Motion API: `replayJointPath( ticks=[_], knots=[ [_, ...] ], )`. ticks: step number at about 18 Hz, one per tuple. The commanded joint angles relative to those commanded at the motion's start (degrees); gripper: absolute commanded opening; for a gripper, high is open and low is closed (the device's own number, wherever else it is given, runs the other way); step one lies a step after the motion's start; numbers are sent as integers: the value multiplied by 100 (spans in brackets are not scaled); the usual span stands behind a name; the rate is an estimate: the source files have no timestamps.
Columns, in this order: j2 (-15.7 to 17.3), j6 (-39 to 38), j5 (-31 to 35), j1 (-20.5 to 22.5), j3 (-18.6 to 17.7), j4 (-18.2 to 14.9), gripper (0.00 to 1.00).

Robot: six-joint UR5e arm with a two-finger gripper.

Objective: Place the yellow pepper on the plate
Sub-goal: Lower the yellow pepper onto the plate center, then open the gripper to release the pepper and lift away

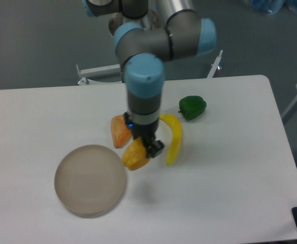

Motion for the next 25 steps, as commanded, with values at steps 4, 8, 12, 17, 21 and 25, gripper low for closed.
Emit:
replayJointPath(
  ticks=[4,8,12,17,21,25],
  knots=[
    [-273,-361,27,-300,0,0,28],
    [-493,-546,-17,-537,-9,0,33],
    [-651,-590,-17,-652,0,0,73],
    [-608,-564,17,-652,0,44,100],
    [-328,-503,44,-539,17,27,100],
    [208,-310,44,102,-79,-35,100]
  ],
)
